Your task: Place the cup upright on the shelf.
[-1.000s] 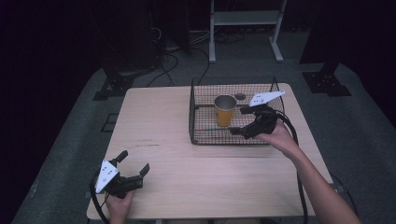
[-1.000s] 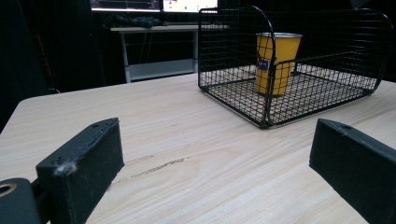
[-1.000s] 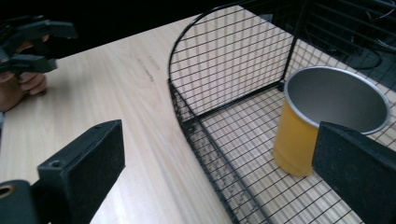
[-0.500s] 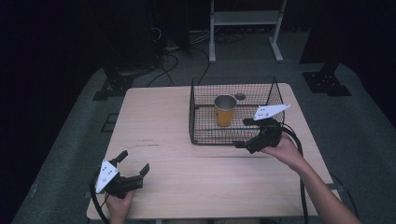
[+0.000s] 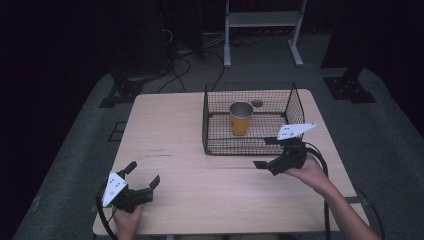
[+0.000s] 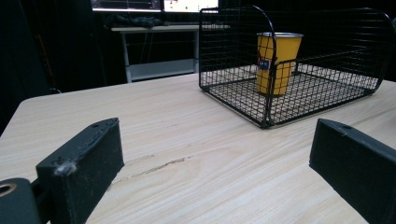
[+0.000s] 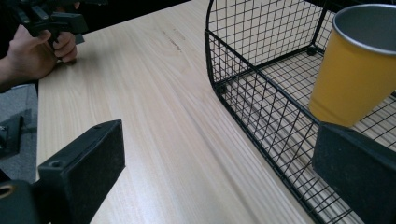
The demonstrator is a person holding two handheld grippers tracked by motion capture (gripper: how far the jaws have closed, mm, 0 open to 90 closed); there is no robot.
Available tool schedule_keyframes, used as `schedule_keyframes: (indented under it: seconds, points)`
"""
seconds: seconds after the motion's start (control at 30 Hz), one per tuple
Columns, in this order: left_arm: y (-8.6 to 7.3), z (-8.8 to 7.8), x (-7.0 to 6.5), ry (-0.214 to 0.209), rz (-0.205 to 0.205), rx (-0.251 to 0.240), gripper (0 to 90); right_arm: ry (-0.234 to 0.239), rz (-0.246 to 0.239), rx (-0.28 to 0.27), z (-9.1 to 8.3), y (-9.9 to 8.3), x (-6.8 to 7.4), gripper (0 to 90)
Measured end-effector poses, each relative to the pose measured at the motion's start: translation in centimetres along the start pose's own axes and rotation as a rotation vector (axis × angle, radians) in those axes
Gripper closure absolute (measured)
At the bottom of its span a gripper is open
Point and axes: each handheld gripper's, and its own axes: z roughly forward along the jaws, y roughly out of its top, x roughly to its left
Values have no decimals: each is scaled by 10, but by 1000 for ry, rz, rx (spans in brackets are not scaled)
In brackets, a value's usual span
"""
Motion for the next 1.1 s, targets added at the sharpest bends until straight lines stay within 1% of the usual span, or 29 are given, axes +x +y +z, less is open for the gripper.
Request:
schedule_keyframes:
  seconds: [0.2, 0.27, 0.47, 0.63, 0.7, 0.77, 0.83, 0.9, 0.97, 1.03, 1.1]
  points:
    - [0, 0, 0, 0, 1, 1, 22, -9, 14, -3, -4, -10, 0, 22]
    - [0, 0, 0, 0, 1, 1, 22, -12, 26, -9, -6, -15, 0, 22]
    - [0, 0, 0, 1, 1, 1, 22, -26, 35, -8, -11, -27, 0, 22]
    - [0, 0, 0, 1, 2, 2, 22, -29, 56, -7, -14, -36, 1, 22]
    - [0, 0, 0, 1, 2, 1, 22, -33, 62, -20, -16, -39, 1, 22]
    - [0, 0, 0, 1, 2, 0, 22, -42, 59, -17, -17, -42, 2, 23]
    - [0, 0, 0, 2, 2, 0, 22, -39, 71, -22, -18, -47, 3, 23]
    - [0, 0, 0, 2, 2, 0, 22, -53, 62, -14, -19, -50, 4, 23]
    - [0, 0, 0, 1, 2, 0, 22, -52, 69, -16, -20, -54, 5, 23]
    - [0, 0, 0, 2, 2, 0, 22, -61, 68, -7, -20, -57, 5, 23]
    - [0, 0, -1, 2, 2, 0, 22, -58, 78, -14, -21, -61, 6, 23]
